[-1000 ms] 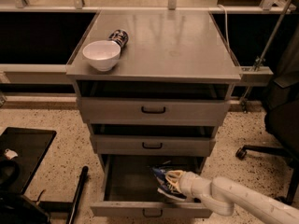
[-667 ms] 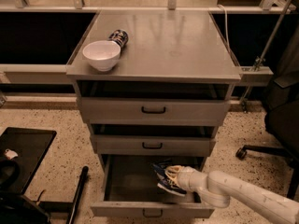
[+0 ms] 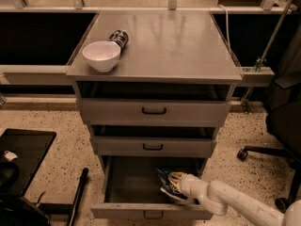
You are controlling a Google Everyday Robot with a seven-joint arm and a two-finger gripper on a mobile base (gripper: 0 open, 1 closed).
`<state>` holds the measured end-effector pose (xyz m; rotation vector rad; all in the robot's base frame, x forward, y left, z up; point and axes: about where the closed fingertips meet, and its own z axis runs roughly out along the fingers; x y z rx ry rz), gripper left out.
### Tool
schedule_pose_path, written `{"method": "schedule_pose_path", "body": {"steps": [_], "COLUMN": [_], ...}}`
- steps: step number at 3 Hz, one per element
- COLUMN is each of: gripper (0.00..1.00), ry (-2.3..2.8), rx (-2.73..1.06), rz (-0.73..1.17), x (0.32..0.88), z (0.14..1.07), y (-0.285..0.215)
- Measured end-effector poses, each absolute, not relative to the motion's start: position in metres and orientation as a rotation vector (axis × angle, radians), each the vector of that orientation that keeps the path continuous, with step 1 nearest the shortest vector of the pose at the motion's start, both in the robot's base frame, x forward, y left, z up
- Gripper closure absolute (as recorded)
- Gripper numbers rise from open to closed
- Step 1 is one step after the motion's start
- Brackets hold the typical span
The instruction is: Place blue chip bag into bottom drawer
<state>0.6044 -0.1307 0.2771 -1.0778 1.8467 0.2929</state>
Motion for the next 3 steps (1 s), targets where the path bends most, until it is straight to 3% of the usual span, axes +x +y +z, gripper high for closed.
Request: {"method": "schedule_pose_path", "body": {"steps": [3], "gripper": [1.0], "ry": [1.881], "rx": [-0.849], "rz": [0.334], "x": [0.608], "z": [0.186], "y": [-0.136]}}
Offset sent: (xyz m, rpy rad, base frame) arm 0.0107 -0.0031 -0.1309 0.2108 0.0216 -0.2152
